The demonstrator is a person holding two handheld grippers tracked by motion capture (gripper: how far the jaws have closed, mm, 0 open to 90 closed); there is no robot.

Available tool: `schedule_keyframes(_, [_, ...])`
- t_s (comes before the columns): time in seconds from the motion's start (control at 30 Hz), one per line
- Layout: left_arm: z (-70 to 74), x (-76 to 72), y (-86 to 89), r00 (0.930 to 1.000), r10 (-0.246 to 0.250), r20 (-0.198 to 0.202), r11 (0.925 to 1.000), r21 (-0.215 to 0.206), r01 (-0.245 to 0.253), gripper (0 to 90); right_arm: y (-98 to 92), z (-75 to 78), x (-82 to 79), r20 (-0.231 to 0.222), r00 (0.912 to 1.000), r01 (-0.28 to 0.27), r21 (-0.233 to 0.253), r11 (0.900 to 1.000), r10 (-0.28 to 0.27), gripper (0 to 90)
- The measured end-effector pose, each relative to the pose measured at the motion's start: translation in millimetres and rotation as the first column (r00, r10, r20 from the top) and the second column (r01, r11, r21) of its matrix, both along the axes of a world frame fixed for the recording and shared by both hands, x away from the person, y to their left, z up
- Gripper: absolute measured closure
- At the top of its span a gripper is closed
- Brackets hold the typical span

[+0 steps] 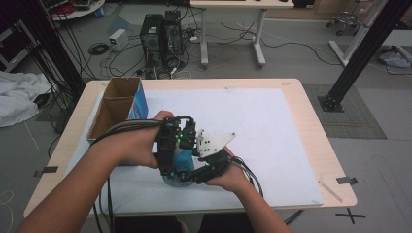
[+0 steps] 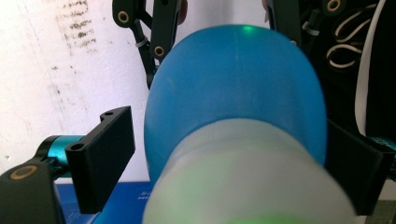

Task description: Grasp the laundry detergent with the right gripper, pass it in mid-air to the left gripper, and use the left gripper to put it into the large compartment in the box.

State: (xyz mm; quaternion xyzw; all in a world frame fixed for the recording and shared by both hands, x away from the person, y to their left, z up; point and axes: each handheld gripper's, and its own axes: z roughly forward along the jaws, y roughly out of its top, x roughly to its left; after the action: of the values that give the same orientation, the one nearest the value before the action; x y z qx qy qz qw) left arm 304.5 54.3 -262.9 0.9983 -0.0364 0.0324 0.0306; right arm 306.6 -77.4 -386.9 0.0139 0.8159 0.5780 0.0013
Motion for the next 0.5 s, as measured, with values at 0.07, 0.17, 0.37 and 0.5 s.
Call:
schedule_keyframes(0.07, [0.0, -0.5, -0.7, 1.0000, -0.004, 0.006, 1.0000, 0.003, 0.004, 11.4, 0.0, 0.0, 0.0, -0.002, 1.0000, 0.001, 0.001, 1.000, -0.001, 47.7])
schedule_keyframes(0.17, [-0.3, -0.8, -1.3, 1.0000, -0.006, 0.007, 1.0000, 0.007, 0.006, 11.6, 0.0, 0.0, 0.1, -0.003, 1.0000, 0.003, 0.002, 1.000, -0.003, 47.7])
schedule_keyframes(0.37, [-1.4, -0.5, -1.1, 1.0000, -0.007, 0.004, 0.9999, 0.012, 0.007, 16.2, 0.0, -0.1, 0.0, -0.005, 1.0000, 0.003, -0.004, 1.000, -0.003, 47.8])
schedule_keyframes(0.5, [-2.2, 0.3, -1.4, 1.0000, -0.004, 0.007, 0.9998, 0.019, 0.004, 16.3, -0.4, -0.1, 0.7, -0.010, 0.9999, 0.004, -0.005, 1.000, -0.004, 47.7])
